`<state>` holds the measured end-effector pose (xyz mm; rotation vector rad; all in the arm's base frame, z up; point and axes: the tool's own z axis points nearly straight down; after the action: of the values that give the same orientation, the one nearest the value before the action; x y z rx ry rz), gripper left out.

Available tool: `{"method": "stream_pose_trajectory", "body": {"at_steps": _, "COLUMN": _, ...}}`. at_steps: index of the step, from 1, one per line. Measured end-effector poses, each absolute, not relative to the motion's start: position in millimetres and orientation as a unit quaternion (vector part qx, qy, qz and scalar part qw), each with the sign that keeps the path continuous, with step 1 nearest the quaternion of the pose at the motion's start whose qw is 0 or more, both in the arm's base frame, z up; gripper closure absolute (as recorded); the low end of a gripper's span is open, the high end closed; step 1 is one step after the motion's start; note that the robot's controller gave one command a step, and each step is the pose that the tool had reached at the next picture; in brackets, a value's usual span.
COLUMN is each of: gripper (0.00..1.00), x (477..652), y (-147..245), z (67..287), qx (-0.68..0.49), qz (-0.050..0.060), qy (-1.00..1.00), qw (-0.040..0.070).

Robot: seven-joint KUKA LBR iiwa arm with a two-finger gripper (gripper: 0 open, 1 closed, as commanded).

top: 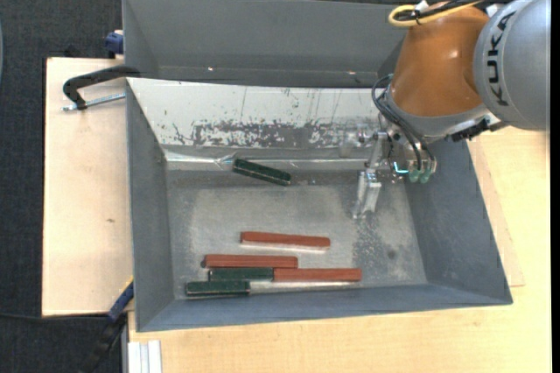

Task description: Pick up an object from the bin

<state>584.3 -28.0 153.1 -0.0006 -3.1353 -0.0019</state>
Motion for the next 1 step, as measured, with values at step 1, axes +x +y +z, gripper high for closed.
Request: {"method": "stream_pose_trajectory", "body": {"at_steps": 1, "gripper": 0.0, "x": 586.1, "y": -28.1, "z": 157.9, "qx": 0.0, "qz": 0.0, "qy": -1.0, "qw": -0.001}}
